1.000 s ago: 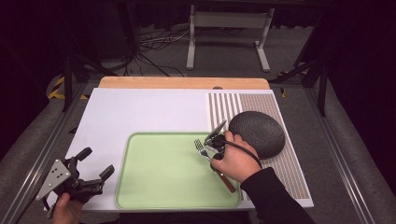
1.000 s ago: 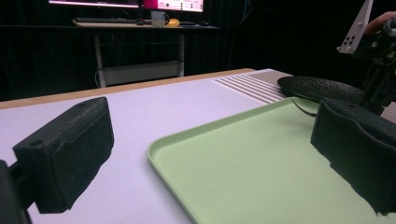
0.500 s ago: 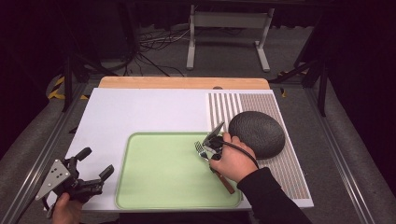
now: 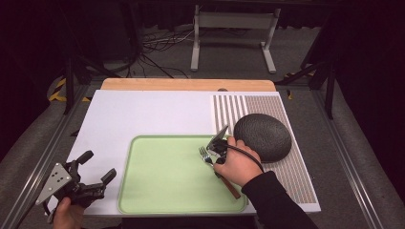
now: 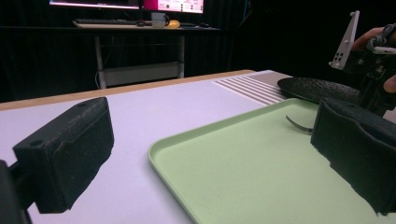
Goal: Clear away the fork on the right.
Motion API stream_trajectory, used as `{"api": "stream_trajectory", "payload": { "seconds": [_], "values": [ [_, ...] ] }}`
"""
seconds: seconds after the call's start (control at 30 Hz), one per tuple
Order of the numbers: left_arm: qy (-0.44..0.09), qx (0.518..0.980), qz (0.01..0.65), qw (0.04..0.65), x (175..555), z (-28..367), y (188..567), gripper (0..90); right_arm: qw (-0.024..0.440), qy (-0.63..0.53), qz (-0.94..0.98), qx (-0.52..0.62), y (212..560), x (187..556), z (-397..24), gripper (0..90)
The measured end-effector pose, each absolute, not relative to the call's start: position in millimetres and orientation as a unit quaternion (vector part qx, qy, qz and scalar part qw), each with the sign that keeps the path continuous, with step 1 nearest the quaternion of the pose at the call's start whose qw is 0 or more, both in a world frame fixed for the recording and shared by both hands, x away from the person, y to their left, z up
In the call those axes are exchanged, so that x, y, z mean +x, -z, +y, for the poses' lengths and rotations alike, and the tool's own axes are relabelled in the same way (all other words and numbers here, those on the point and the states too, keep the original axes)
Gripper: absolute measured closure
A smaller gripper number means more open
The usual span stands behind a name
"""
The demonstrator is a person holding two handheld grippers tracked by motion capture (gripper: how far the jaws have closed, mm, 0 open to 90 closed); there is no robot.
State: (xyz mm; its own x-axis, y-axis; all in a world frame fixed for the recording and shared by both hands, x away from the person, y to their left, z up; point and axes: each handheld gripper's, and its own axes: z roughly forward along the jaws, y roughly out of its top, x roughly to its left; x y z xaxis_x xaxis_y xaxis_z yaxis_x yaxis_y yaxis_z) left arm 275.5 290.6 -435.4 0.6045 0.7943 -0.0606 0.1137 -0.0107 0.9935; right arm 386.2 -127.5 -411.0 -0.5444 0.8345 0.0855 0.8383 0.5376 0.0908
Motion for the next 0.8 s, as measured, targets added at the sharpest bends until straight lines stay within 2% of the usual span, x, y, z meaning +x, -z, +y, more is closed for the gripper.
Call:
{"api": "stream_trajectory", "payload": {
  "seconds": [0.23,0.3,0.33,0.37,0.4,0.43,0.5,0.6,0.8],
  "values": [
    [-0.278,0.653,0.348,0.613,275,290,435,0.0,0.010,0.076,-0.883,-0.462,408,385,-128,68.4],
    [-0.278,0.654,0.347,0.612,275,291,435,0.0,0.002,0.092,-0.888,-0.451,406,385,-129,60.6],
    [-0.278,0.654,0.347,0.612,275,291,435,0.0,0.002,0.092,-0.888,-0.451,406,385,-129,60.6],
    [-0.278,0.654,0.347,0.612,275,291,435,0.0,-0.003,0.098,-0.889,-0.448,405,385,-129,57.0],
    [-0.279,0.654,0.347,0.612,275,291,435,0.0,-0.015,0.118,-0.894,-0.432,403,385,-129,47.5],
    [-0.278,0.654,0.347,0.612,275,290,435,0.0,-0.018,0.130,-0.897,-0.422,402,385,-129,43.3],
    [-0.278,0.653,0.347,0.612,275,290,435,0.0,-0.021,0.139,-0.898,-0.418,401,385,-128,41.4],
    [-0.278,0.654,0.347,0.612,275,290,435,0.0,-0.035,0.175,-0.904,-0.389,396,385,-127,31.5],
    [-0.278,0.653,0.347,0.613,275,290,435,0.0,-0.073,0.241,-0.919,-0.304,393,388,-123,28.3]
  ]
}}
